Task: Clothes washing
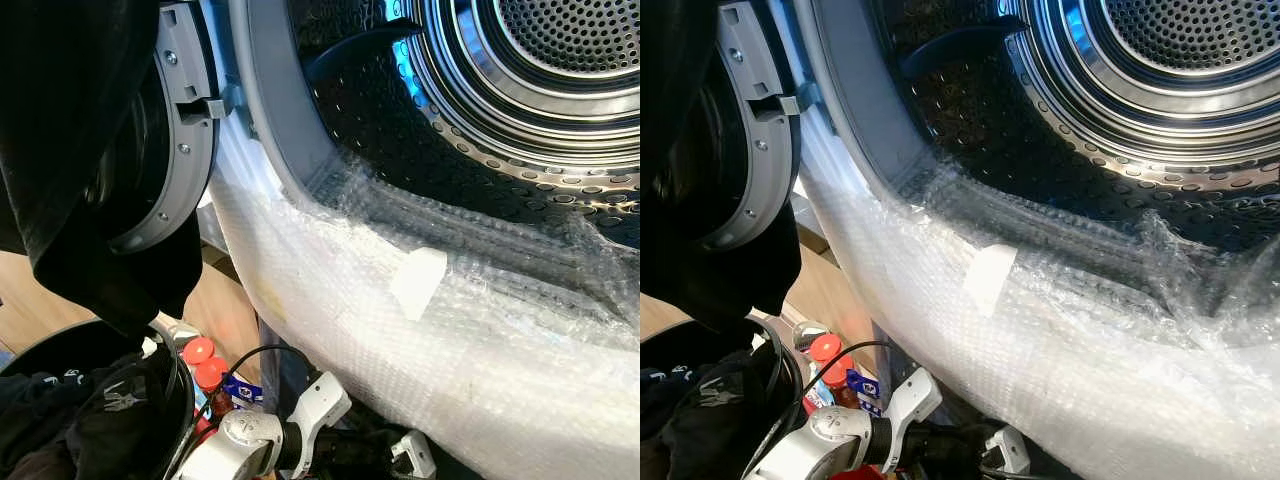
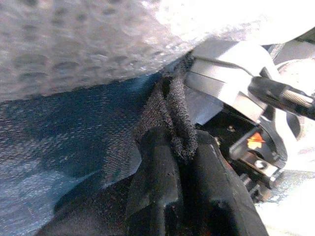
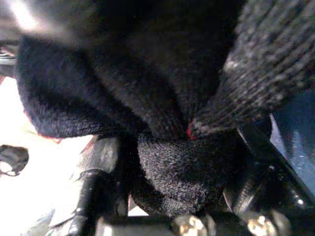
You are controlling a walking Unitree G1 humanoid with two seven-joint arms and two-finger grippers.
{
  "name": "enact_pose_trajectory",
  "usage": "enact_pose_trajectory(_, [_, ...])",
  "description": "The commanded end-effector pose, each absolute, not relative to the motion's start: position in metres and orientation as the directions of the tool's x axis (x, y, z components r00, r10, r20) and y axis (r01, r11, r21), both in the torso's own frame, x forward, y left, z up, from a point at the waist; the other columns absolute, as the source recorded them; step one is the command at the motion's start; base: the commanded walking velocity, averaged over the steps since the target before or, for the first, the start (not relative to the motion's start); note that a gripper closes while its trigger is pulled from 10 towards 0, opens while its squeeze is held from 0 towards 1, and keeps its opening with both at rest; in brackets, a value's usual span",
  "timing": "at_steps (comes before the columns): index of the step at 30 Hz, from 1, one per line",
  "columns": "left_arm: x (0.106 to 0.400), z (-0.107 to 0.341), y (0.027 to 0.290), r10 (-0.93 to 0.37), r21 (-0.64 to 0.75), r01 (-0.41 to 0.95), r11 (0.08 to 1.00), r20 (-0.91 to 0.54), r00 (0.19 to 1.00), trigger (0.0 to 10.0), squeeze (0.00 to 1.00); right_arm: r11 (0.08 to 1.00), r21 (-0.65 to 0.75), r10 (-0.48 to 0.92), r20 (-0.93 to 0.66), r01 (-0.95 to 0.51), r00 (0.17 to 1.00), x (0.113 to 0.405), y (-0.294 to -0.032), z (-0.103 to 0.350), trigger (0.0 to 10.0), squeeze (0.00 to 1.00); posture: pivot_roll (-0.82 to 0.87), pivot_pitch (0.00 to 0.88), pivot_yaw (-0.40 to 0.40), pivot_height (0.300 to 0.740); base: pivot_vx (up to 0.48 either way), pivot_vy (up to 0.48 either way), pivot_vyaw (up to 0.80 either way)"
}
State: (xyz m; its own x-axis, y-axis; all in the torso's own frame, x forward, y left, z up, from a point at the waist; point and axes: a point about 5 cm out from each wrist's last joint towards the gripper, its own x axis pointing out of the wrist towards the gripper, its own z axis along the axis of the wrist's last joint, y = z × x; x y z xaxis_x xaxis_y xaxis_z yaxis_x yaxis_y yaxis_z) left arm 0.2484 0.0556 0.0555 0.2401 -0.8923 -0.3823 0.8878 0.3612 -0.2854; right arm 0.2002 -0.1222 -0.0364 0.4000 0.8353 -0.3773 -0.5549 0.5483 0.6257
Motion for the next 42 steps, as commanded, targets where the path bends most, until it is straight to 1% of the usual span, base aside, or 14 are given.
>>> enact_pose_trajectory(1, [0.25,0.052,0.063,-0.874,-0.267,0.882,0.389,-0.409,0.263,0.0,0.0,0.524,0.624,0.851,-0.352,-0.58,0.389,0.199,-0.12,-0.034,0.0,0.0,-0.01,0.029,0.007,0.74,0.0,0.0,0.0])
enact_pose_trajectory(6, [0.25,0.051,0.067,-0.867,-0.261,0.878,0.401,-0.419,0.271,0.0,0.0,0.488,0.626,0.872,-0.333,-0.608,0.357,0.195,-0.119,-0.033,0.0,0.0,-0.01,0.029,0.007,0.74,0.0,0.0,0.0])
enact_pose_trajectory(19, [0.25,0.05,0.067,-0.859,-0.256,0.871,0.419,-0.421,0.29,0.0,0.0,0.462,0.615,0.887,-0.324,-0.639,0.329,0.193,-0.118,-0.03,0.0,0.0,-0.01,0.028,0.01,0.74,0.0,0.0,0.0])
enact_pose_trajectory(21, [0.25,0.05,0.069,-0.857,-0.256,0.868,0.425,-0.423,0.295,7.6,0.0,0.46,0.613,0.888,-0.323,-0.643,0.327,0.193,-0.118,-0.03,0.0,0.0,-0.01,0.028,0.01,0.74,0.0,0.0,0.0])
enact_pose_trajectory(22, [0.251,0.05,0.071,-0.853,-0.245,0.869,0.431,-0.424,0.303,10.0,0.0,0.456,0.609,0.89,-0.323,-0.649,0.323,0.192,-0.118,-0.029,0.0,0.0,-0.01,0.03,0.013,0.74,0.0,0.0,0.0])
enact_pose_trajectory(25, [0.251,0.053,0.076,-0.847,-0.217,0.869,0.445,-0.416,0.33,10.0,0.0,0.454,0.593,0.891,-0.324,-0.665,0.319,0.191,-0.117,-0.028,0.0,0.0,-0.01,0.031,0.016,0.74,0.0,0.0,0.0])
enact_pose_trajectory(26, [0.251,0.054,0.081,-0.835,-0.221,0.852,0.475,-0.418,0.358,10.0,0.05,0.447,0.588,0.894,-0.319,-0.674,0.315,0.19,-0.118,-0.026,0.0,0.0,-0.01,0.033,0.021,0.74,0.0,0.0,0.0])
enact_pose_trajectory(27, [0.251,0.054,0.084,-0.826,-0.219,0.841,0.494,-0.42,0.376,10.0,1.0,0.442,0.587,0.896,-0.316,-0.679,0.31,0.189,-0.119,-0.025,0.0,0.0,-0.01,0.033,0.021,0.74,0.0,0.0,0.0])
enact_pose_trajectory(31, [0.246,0.054,0.096,-0.801,-0.192,0.831,0.522,-0.445,0.401,10.0,1.0,0.437,0.583,0.899,-0.315,-0.685,0.305,0.184,-0.124,-0.024,0.0,0.0,0.0,0.039,0.025,0.74,0.0,0.0,0.0])
enact_pose_trajectory(32, [0.246,0.054,0.103,-0.775,-0.178,0.807,0.563,-0.453,0.441,10.0,1.0,0.432,0.581,0.901,-0.317,-0.69,0.298,0.182,-0.127,-0.023,0.0,0.0,0.0,0.044,0.027,0.74,0.0,0.0,0.0])
enact_pose_trajectory(33, [0.246,0.054,0.103,-0.775,-0.178,0.807,0.563,-0.453,0.441,10.0,1.0,0.432,0.581,0.901,-0.317,-0.69,0.298,0.182,-0.127,-0.023,0.0,0.0,0.0,0.044,0.027,0.74,0.0,0.0,0.0])
enact_pose_trajectory(36, [0.251,0.061,0.132,-0.616,-0.06,0.66,0.749,-0.43,0.66,10.0,1.0,0.418,0.575,0.907,-0.316,-0.703,0.28,0.175,-0.131,-0.02,0.0,0.0,0.01,0.051,0.028,0.74,0.0,0.0,0.0])
enact_pose_trajectory(39, [0.256,0.083,0.15,-0.452,0.042,0.486,0.873,-0.306,0.838,10.0,1.0,0.394,0.574,0.917,-0.295,-0.718,0.268,0.173,-0.129,-0.013,0.0,0.0,0.01,0.052,0.029,0.74,0.0,0.0,0.0])
enact_pose_trajectory(42, [0.253,0.09,0.156,-0.395,0.101,0.435,0.895,-0.276,0.876,10.0,1.0,0.389,0.572,0.919,-0.291,-0.722,0.264,0.173,-0.128,-0.012,0.0,0.0,0.02,0.052,0.03,0.74,0.0,0.0,0.0])
